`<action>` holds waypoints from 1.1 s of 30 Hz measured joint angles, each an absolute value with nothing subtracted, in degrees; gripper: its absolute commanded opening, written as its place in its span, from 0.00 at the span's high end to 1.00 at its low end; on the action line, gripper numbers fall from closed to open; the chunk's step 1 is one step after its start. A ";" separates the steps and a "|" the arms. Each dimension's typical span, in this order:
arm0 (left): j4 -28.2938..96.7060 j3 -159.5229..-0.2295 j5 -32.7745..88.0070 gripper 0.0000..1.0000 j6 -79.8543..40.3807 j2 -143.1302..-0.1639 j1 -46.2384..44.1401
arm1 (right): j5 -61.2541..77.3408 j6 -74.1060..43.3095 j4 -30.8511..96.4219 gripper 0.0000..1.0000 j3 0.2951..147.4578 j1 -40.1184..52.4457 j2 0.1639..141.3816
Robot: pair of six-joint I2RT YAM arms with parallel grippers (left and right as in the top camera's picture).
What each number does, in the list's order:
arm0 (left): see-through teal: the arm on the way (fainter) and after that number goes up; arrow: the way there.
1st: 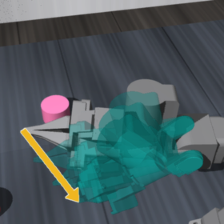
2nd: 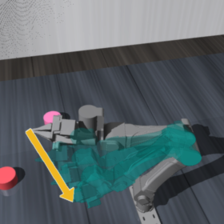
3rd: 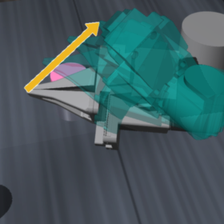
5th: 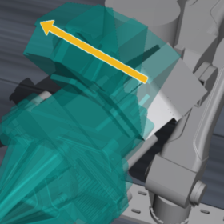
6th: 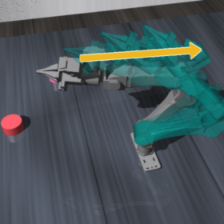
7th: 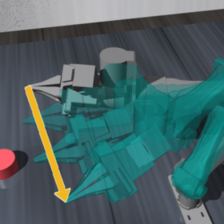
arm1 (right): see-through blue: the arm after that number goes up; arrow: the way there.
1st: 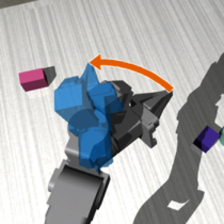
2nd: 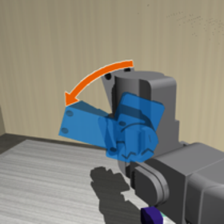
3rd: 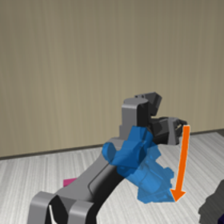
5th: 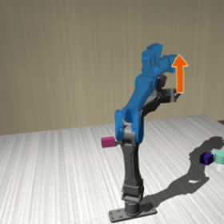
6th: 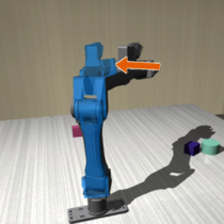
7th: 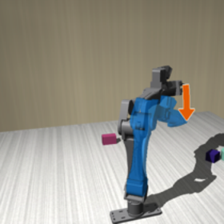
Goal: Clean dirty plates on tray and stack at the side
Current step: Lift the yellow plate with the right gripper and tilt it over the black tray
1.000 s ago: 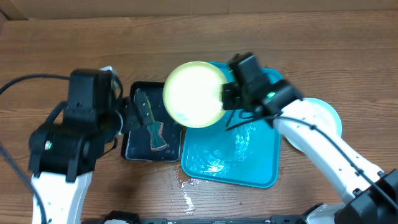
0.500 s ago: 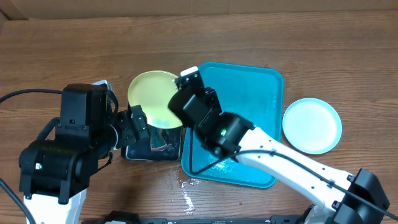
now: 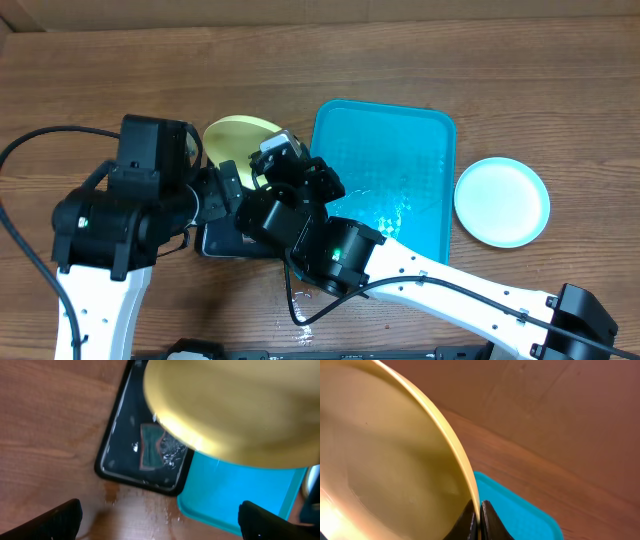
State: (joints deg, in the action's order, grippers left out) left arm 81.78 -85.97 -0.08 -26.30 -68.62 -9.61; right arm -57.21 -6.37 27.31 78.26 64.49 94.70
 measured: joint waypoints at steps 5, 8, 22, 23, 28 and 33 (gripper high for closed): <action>82.52 -85.97 0.05 0.00 -26.41 -68.73 -9.61 | -58.78 -5.63 27.11 0.96 78.26 64.49 94.70; 84.14 -85.97 -2.50 0.00 -28.29 -66.98 -9.61 | -59.18 -4.67 26.92 0.96 78.26 64.49 94.70; 89.01 -86.54 -16.86 0.00 -37.82 -50.50 -9.61 | -63.75 -0.99 22.94 0.96 78.28 66.13 94.70; 88.99 -86.54 -17.06 0.00 -37.85 -50.52 -9.61 | -64.16 -0.60 22.44 0.96 78.28 66.57 94.70; 88.97 -86.54 -17.43 0.00 -37.85 -50.89 -9.61 | -65.34 0.45 21.96 0.96 78.28 67.59 94.70; 88.97 -86.54 -17.45 0.00 -38.02 -50.89 -9.61 | -67.57 1.56 21.04 0.96 78.26 67.72 94.70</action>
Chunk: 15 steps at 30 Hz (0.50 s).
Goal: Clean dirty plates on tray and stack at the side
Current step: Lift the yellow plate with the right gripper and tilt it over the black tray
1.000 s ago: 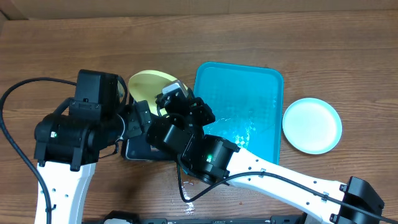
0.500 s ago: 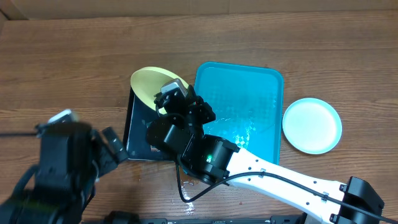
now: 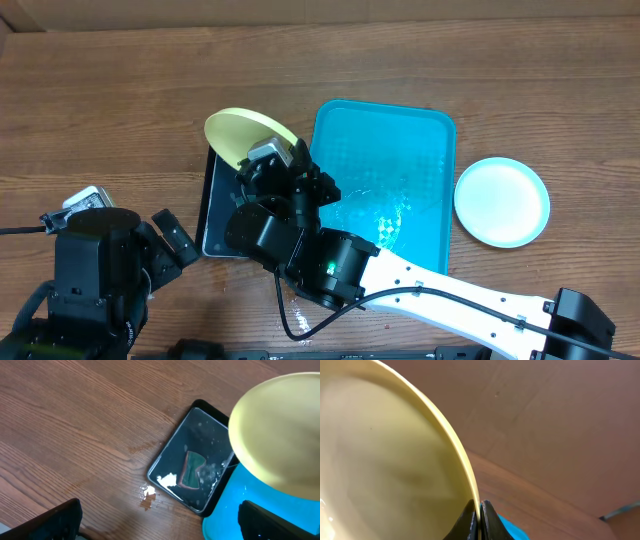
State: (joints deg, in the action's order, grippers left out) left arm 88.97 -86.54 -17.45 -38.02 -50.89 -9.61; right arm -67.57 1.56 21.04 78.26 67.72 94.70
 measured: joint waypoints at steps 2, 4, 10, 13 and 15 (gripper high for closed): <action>88.99 -86.54 -17.45 0.00 -38.04 -50.89 -9.61 | -69.08 2.83 19.35 0.96 78.26 68.25 94.70; 88.95 -86.54 -17.58 0.00 -38.06 -50.89 -9.61 | -70.02 3.79 17.78 0.96 78.28 68.79 94.70; 88.97 -86.54 -17.82 0.00 -38.11 -50.89 -9.61 | -73.06 8.25 12.93 0.96 78.28 71.57 94.70; 88.99 -86.54 -17.85 0.00 -38.48 -50.89 -9.61 | -74.24 10.35 11.33 0.96 78.28 72.95 94.70; 88.97 -86.54 -17.85 0.00 -38.68 -50.89 -9.61 | -75.35 12.12 9.93 0.96 78.28 74.15 94.70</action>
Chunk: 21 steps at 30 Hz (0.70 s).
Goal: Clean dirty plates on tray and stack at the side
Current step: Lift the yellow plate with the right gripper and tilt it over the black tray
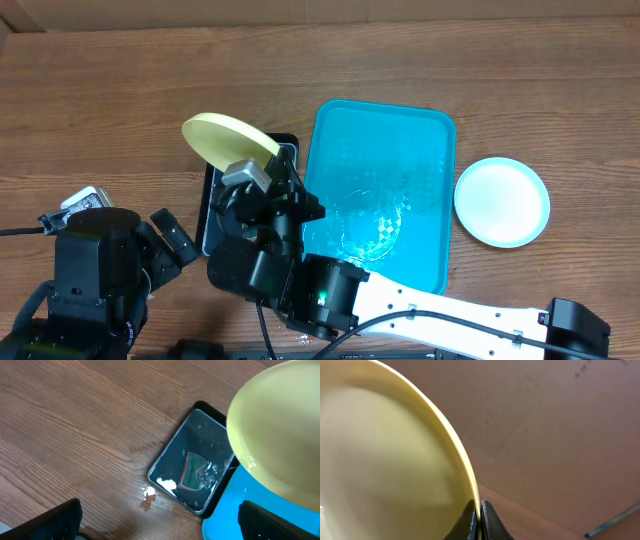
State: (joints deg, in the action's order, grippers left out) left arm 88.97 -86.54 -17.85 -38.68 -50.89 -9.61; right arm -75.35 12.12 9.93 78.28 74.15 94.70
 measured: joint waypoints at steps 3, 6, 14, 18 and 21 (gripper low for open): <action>88.97 -86.54 -17.85 0.00 -38.70 -50.89 -9.61 | -75.96 13.76 8.60 0.96 78.26 75.16 94.70; 88.97 -86.54 -17.82 0.00 -38.70 -50.89 -9.61 | -76.44 14.85 8.29 0.96 78.28 75.53 94.70; 88.97 -86.54 -17.85 0.01 -38.70 -50.89 -9.61 | -76.86 15.51 8.23 0.96 78.28 75.53 94.70; 88.97 -86.54 -17.85 0.00 -38.70 -50.89 -9.61 | -76.93 15.64 8.21 0.96 78.26 75.50 94.70; 88.97 -86.54 -17.85 0.00 -38.70 -50.89 -9.61 | -76.90 15.68 7.57 0.96 78.26 75.50 94.70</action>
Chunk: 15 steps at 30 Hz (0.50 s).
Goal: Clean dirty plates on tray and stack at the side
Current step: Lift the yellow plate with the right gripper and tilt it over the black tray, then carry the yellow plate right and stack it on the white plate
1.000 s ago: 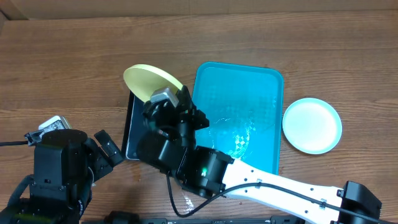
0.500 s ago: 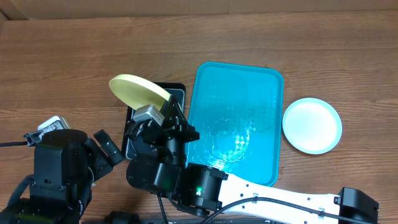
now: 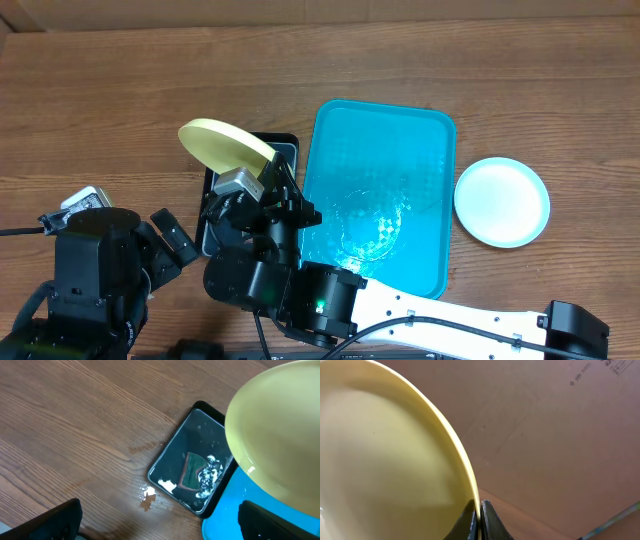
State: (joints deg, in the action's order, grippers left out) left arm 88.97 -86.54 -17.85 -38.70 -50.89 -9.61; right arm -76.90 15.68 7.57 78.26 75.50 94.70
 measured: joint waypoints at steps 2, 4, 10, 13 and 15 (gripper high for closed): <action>88.97 -86.54 -17.85 0.00 -38.70 -50.89 -9.61 | -76.90 15.49 6.35 0.96 78.28 75.40 94.70; 88.97 -86.54 -17.85 0.00 -38.70 -50.89 -9.61 | -76.90 14.46 5.39 0.96 78.28 75.07 94.70; 88.99 -86.54 -17.85 0.00 -38.70 -50.89 -9.61 | -74.91 1.02 13.98 0.96 78.48 67.55 94.70; 88.95 -86.54 -17.85 0.00 -38.70 -50.89 -9.61 | -65.41 -10.59 24.05 0.96 78.72 60.62 94.74; 88.99 -86.56 -17.89 0.00 -38.70 -50.89 -9.61 | -52.56 -19.66 30.02 0.96 78.72 56.18 94.67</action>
State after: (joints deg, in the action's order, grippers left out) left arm 88.99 -86.56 -17.89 -38.70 -50.89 -9.61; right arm -52.56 -19.66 30.02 78.72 56.18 94.67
